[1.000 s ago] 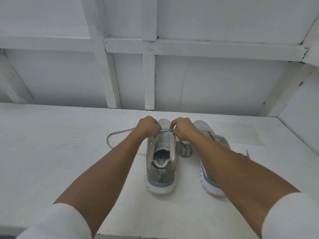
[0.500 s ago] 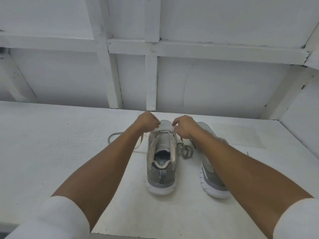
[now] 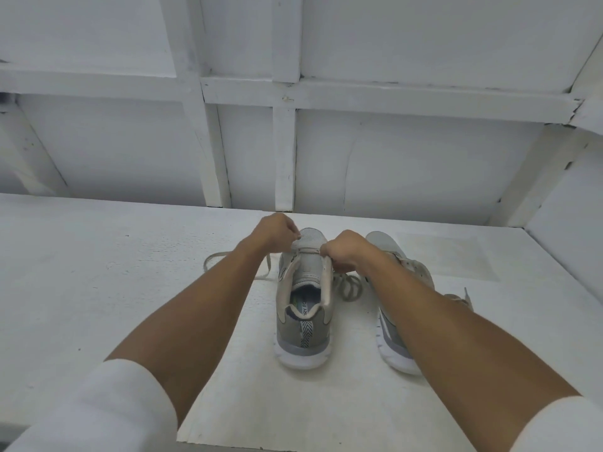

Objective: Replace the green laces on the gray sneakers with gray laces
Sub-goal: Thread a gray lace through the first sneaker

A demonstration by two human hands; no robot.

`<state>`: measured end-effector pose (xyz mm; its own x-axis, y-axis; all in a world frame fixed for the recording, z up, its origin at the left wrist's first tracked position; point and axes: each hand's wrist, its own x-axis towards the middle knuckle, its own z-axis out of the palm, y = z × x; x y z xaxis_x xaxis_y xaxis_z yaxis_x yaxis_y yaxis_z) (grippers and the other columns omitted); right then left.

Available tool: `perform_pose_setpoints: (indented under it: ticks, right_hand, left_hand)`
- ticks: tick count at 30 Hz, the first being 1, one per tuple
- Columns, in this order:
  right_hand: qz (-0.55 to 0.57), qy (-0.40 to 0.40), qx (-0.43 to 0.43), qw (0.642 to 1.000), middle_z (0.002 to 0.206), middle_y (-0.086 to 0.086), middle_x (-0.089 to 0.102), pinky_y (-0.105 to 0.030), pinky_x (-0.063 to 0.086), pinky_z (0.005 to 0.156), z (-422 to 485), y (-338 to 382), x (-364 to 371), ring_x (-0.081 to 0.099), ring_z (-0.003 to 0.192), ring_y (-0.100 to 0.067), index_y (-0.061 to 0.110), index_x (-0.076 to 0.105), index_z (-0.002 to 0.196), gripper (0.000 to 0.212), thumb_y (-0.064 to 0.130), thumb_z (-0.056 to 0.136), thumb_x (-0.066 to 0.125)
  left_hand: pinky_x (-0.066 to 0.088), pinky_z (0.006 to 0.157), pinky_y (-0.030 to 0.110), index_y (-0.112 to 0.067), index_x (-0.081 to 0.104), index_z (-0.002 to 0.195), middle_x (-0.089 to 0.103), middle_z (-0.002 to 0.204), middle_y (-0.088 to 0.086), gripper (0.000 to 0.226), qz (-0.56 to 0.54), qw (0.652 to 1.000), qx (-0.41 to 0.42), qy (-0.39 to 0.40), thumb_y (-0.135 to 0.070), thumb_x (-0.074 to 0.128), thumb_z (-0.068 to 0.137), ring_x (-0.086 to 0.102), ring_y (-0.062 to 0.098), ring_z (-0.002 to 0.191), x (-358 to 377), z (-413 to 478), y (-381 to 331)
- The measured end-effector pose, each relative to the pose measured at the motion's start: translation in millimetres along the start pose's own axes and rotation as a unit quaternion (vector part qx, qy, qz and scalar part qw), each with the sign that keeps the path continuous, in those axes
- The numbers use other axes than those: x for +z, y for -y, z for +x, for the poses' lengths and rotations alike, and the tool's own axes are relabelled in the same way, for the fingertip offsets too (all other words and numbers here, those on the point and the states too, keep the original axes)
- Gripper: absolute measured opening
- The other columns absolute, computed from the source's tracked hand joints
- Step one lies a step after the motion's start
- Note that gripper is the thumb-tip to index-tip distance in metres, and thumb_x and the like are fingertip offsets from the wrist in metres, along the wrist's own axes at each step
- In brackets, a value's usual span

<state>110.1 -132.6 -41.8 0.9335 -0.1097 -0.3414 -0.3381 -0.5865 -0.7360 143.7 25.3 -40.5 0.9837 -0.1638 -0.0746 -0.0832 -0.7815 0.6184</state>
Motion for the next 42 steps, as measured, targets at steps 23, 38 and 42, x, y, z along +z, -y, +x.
perform_pose_setpoints:
  ticks: [23,38,42]
  right_hand:
    - [0.18,-0.023,0.051,0.982,0.076,-0.013,0.055,-0.025,0.042,0.047,9.4,-23.8,13.8,0.052,0.06,-0.022,-0.004,0.066,0.098,0.021,0.001,0.084,0.051]
    - [0.246,0.001,0.096,0.964,0.067,-0.012,0.052,-0.026,0.038,0.045,5.5,-25.0,11.0,0.049,0.055,-0.021,0.004,0.055,0.079,0.02,-0.003,0.093,0.043]
    - [0.245,-0.011,0.096,0.965,0.073,-0.014,0.054,-0.025,0.037,0.046,7.3,-26.6,12.0,0.05,0.058,-0.022,-0.004,0.062,0.103,0.023,-0.003,0.092,0.042]
  left_hand:
    - [0.05,0.072,0.038,-0.01,0.054,0.098,0.059,0.103,0.013,0.006,0.106,0.991,0.002,-0.077,-0.007,0.054,0.093,0.057,0.026,0.086,29.5,-10.0,53.9]
    - [0.046,0.077,0.023,-0.016,0.077,0.099,0.073,0.101,0.006,0.016,0.074,0.995,0.047,0.038,-0.022,0.071,0.086,0.062,0.017,0.093,30.6,4.2,-9.3]
    - [0.046,0.075,0.023,-0.016,0.078,0.097,0.073,0.099,0.006,0.015,0.077,0.995,0.036,0.044,-0.018,0.072,0.083,0.061,0.017,0.091,30.7,4.5,-11.2]
